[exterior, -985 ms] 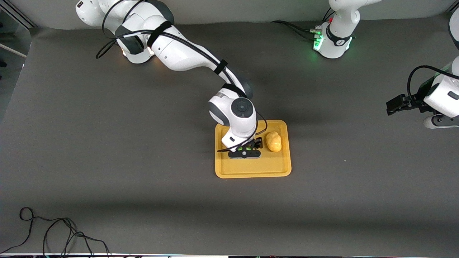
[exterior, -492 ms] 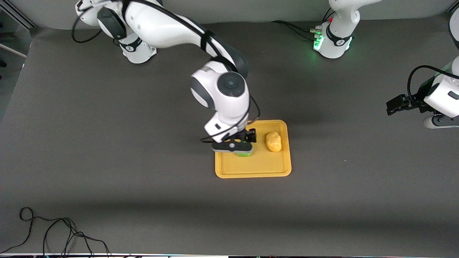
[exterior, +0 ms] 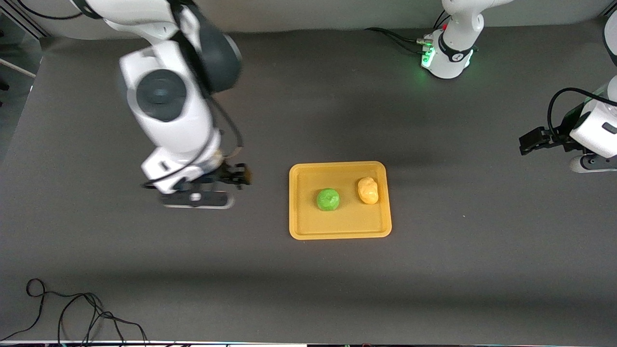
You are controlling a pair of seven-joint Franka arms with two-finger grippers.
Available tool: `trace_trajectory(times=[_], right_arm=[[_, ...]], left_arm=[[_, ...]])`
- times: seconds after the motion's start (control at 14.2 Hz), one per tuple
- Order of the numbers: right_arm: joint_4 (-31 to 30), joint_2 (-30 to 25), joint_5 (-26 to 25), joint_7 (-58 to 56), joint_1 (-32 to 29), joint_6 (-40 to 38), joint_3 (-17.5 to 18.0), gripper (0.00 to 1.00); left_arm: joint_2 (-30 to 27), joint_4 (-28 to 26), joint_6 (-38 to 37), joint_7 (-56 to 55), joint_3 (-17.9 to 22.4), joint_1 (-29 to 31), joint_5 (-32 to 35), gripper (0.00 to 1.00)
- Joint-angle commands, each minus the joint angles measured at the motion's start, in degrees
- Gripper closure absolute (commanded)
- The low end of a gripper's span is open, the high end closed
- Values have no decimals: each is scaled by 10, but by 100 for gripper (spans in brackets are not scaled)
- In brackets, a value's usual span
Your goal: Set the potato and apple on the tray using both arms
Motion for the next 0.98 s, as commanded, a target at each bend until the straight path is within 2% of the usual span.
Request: trace_trajectory(times=[0.0, 0.14, 0.42, 0.7, 0.91], right_arm=[[-141, -114, 19, -94, -69, 15, 5, 0], [-186, -160, 45, -144, -128, 18, 3, 0], [-262, -229, 47, -189, -207, 24, 2, 0], [-271, -240, 47, -257, -271, 18, 2, 0], [-270, -240, 48, -286, -285, 11, -4, 0]], left_arm=[[-5, 4, -5, 8, 2, -2, -5, 0], [-5, 4, -5, 8, 2, -2, -5, 0], [-5, 4, -5, 8, 2, -3, -5, 0], [-5, 4, -5, 8, 2, -3, -5, 0], [-5, 4, -5, 8, 2, -3, -5, 0]])
